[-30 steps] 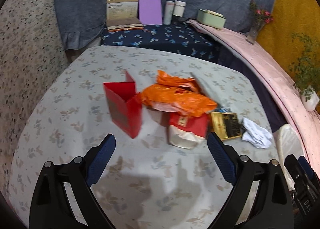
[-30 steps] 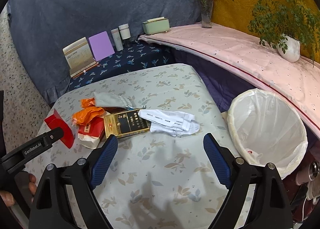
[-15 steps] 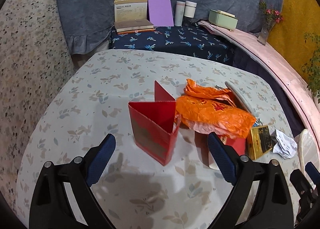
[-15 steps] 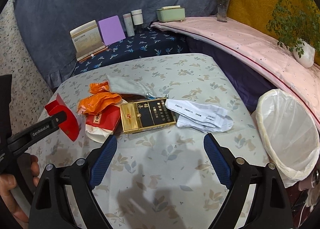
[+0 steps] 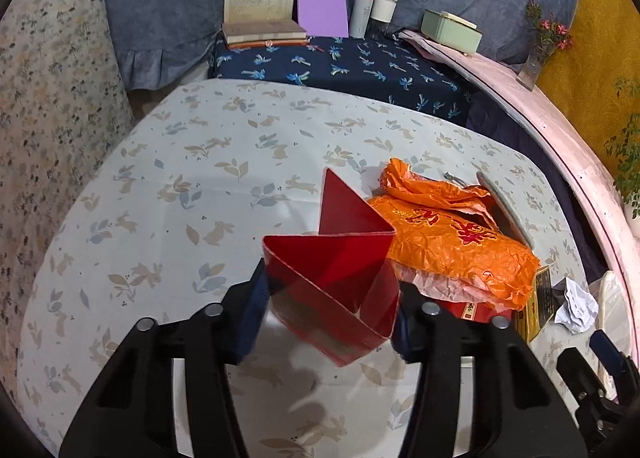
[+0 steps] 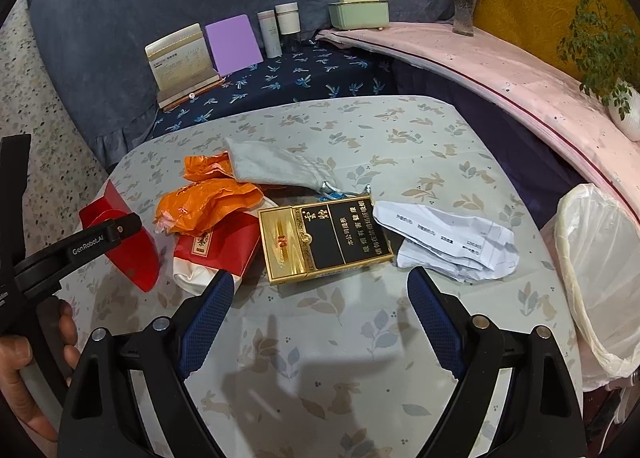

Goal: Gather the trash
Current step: 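Grasp the red paper carton with the left gripper, then grasp the orange plastic bag with the right gripper, then carry the red carton and orange bag with both grippers over the bin, then open both grippers to drop the carton and bag into the bin, then move both grippers back over the trash on the table, then grasp the red-and-white paper cup with the left gripper while the right grasps white paper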

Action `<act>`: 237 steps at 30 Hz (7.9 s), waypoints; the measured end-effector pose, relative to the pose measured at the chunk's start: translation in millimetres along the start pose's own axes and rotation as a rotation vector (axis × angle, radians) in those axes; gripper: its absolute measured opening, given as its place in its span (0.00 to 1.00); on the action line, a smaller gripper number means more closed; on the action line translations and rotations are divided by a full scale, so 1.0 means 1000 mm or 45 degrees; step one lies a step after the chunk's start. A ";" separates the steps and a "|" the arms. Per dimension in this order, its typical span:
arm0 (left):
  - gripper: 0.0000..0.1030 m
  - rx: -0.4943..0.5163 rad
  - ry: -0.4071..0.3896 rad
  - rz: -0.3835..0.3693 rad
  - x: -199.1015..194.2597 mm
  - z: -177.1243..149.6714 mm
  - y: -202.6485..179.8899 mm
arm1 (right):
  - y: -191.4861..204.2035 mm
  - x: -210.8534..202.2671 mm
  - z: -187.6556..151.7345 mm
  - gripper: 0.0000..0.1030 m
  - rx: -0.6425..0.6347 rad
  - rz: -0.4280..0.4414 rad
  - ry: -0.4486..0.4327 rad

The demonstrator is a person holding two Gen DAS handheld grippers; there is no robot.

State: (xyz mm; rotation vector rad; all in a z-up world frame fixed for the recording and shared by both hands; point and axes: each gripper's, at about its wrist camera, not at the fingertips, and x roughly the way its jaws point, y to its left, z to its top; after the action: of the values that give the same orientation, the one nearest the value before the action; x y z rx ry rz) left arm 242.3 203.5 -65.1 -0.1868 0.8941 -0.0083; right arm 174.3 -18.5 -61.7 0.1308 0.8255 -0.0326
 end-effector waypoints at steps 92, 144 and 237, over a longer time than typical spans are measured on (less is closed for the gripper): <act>0.47 0.692 -0.058 -0.572 -0.137 -0.107 -0.380 | -0.300 -0.182 -0.026 0.09 0.532 -0.214 -0.397; 0.77 0.534 -0.054 -0.406 -0.106 -0.089 -0.327 | -0.280 -0.148 -0.023 0.55 0.492 -0.187 -0.300; 0.64 0.128 0.235 -0.090 0.023 -0.039 -0.095 | -0.098 0.057 0.020 0.31 -0.169 0.038 0.159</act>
State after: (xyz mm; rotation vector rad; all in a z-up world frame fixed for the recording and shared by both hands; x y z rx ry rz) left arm 233.3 102.2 -91.5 -0.1245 1.0679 -0.1378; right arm 219.8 -117.1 -100.6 0.0199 0.9475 0.0594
